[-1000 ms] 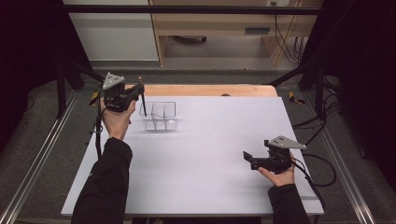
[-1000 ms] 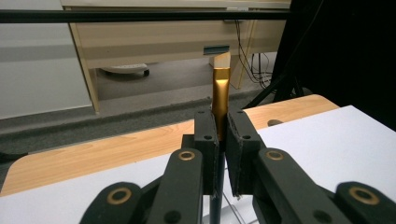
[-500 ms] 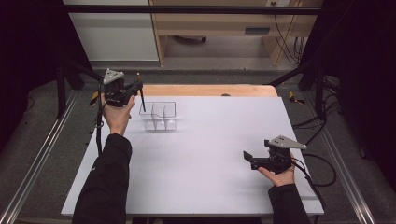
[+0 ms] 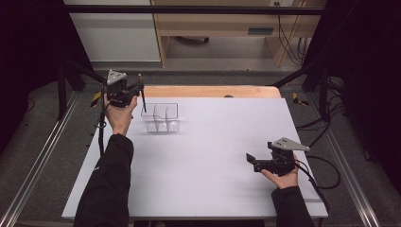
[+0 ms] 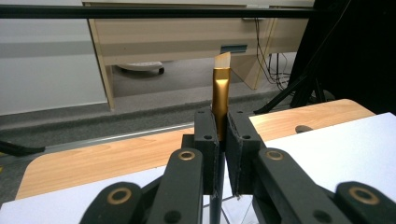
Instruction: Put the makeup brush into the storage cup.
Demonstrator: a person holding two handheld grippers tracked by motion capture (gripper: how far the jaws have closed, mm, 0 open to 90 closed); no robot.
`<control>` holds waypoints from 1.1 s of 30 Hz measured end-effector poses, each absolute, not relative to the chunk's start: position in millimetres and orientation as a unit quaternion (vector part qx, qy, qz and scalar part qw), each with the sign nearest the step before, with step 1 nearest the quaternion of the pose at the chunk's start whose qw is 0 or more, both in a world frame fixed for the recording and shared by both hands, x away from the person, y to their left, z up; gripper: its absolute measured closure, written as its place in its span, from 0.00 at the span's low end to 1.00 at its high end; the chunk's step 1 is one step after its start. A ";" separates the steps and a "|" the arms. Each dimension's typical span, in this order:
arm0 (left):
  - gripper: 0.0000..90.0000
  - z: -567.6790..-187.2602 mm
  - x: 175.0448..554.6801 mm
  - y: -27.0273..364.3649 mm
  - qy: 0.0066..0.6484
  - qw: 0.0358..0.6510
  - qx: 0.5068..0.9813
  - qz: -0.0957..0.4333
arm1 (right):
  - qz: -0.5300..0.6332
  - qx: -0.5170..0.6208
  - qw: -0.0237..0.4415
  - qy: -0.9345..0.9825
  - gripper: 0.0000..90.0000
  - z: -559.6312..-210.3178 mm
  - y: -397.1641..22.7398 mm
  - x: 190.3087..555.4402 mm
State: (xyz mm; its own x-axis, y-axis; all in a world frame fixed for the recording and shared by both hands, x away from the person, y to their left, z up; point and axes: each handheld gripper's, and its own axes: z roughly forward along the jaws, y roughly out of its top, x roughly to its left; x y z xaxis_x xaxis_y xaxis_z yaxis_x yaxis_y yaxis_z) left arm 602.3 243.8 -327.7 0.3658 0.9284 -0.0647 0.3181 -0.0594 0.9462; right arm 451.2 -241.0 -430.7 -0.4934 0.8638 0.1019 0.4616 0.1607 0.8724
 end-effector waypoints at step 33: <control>0.92 -359.8 603.4 243.6 0.480 0.486 0.670 0.290 | 0.462 0.455 0.214 0.731 0.03 -432.7 -238.7 452.1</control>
